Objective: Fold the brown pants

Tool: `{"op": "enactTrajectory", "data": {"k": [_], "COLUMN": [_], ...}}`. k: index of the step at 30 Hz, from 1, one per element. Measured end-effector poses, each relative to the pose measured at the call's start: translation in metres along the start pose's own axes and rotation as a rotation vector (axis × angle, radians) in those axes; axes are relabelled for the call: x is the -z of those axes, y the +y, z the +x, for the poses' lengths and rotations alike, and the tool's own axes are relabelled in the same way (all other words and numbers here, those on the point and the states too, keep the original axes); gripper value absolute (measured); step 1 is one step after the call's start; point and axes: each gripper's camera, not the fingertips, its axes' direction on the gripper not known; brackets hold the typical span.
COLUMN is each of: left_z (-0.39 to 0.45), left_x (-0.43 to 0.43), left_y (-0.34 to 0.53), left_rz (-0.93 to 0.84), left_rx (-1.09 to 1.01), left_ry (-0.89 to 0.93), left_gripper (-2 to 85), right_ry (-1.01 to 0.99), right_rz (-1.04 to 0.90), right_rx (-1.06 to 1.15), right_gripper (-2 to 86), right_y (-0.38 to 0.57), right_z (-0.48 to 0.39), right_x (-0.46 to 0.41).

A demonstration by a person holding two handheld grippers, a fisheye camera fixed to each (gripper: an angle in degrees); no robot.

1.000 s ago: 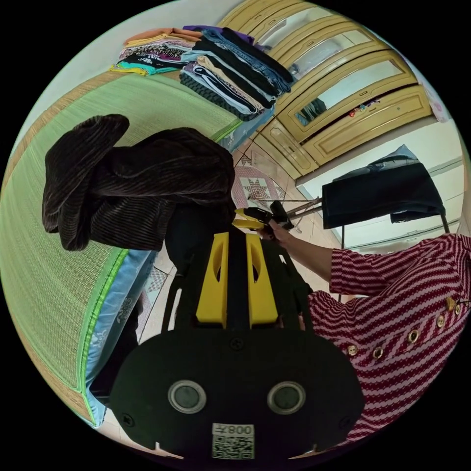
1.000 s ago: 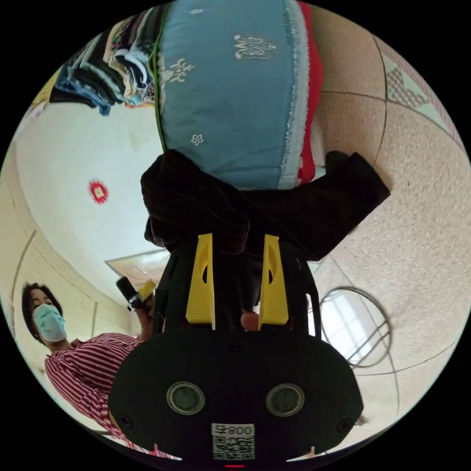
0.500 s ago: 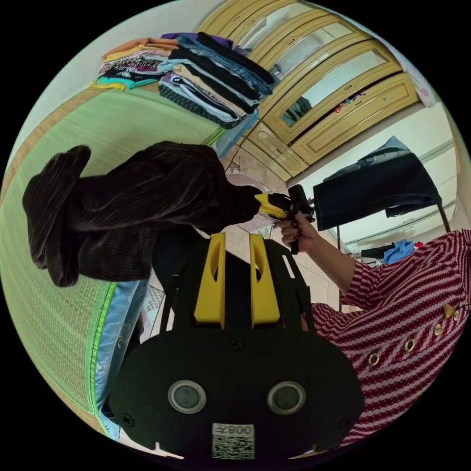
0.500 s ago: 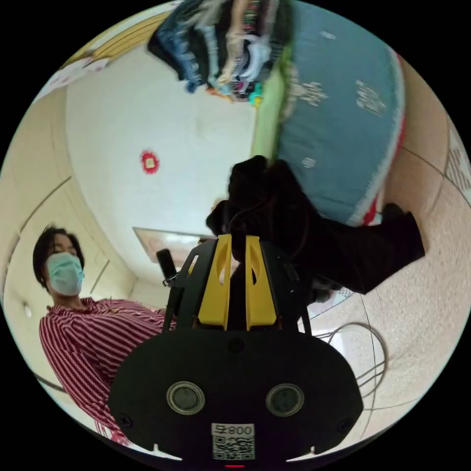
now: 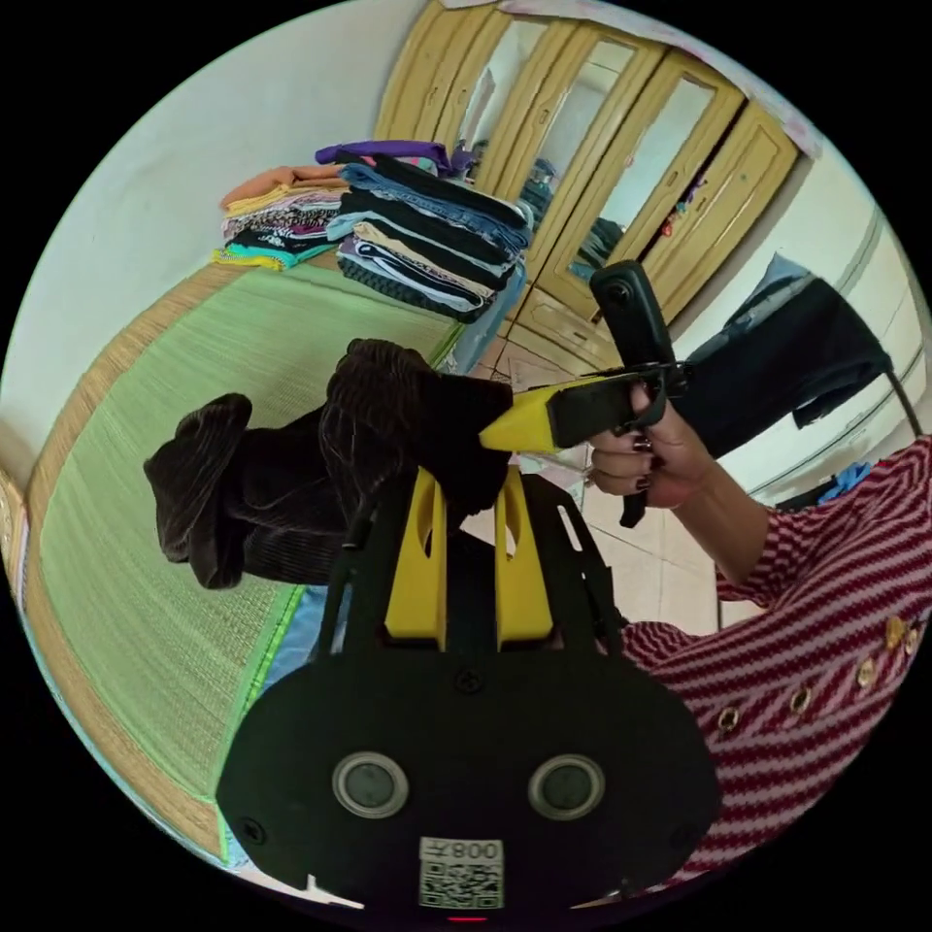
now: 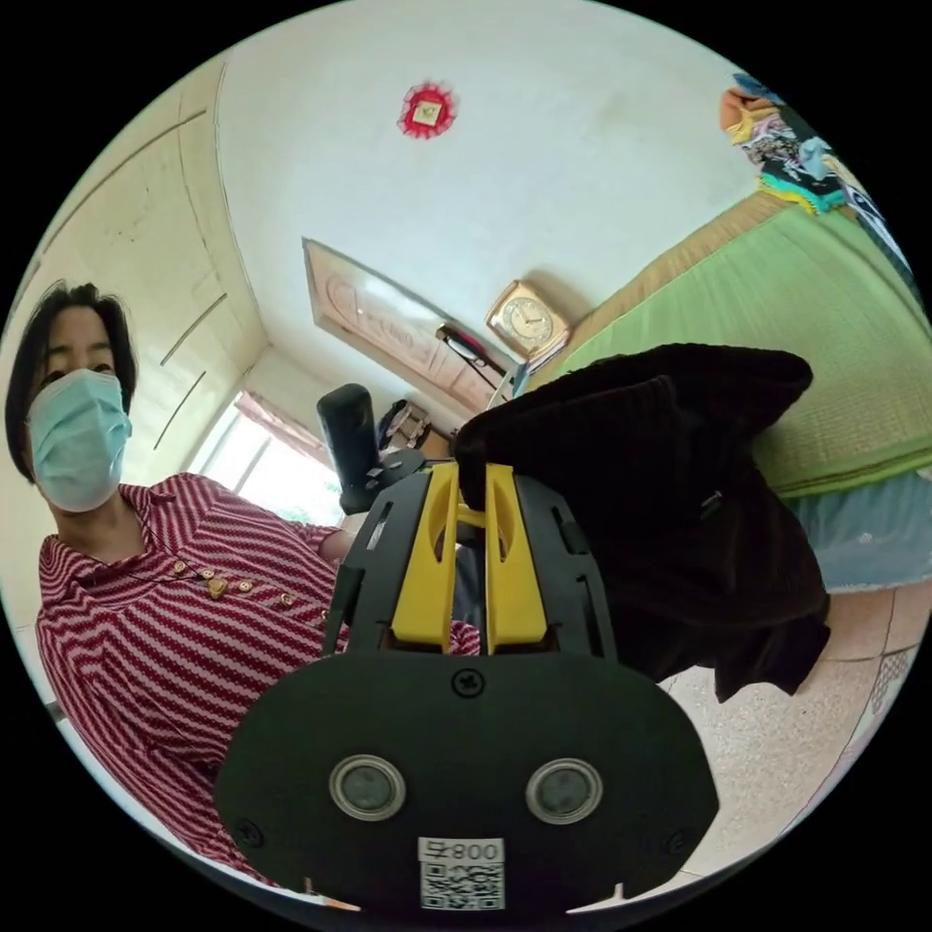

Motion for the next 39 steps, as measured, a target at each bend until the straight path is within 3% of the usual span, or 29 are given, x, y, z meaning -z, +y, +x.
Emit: {"op": "enactTrajectory", "data": {"k": [3,6,10,14,18,22,33,39], "left_z": [-0.015,-0.031,-0.046,-0.047,-0.049,-0.056,-0.064,-0.076], "left_x": [0.009,0.014,0.024,0.028,0.028,0.033,0.045,0.062], "left_y": [0.032,0.065,0.107,0.142,0.173,0.205,0.272,0.311], "left_rz": [0.029,0.067,0.138,0.139,0.150,0.206,0.253,0.307], "left_rx": [0.085,0.171,0.245,0.230,0.253,0.287,0.223,0.232], "left_ry": [0.032,0.061,0.112,0.111,0.119,0.131,0.145,0.126], "left_gripper": [7.0,6.6,6.6,6.4,6.5,6.4,6.4,6.4], "right_ry": [-0.086,-0.174,0.080,-0.003,0.121,0.128,0.284,0.209], "right_rz": [-0.029,0.084,0.184,0.257,0.181,0.014,-0.163,-0.239], "right_rx": [0.023,-0.014,-0.225,-0.392,-0.422,-0.367,-0.047,0.062], "right_gripper": [3.2,1.6,2.4,8.7,12.9,14.4,14.0,8.9], "right_y": [-0.022,-0.028,-0.019,-0.023,-0.065,-0.106,-0.234,-0.300], "right_z": [0.007,0.037,0.104,0.180,0.222,0.242,0.214,0.197], "right_x": [-0.003,0.026,0.069,0.088,0.078,0.045,0.003,-0.017]}}
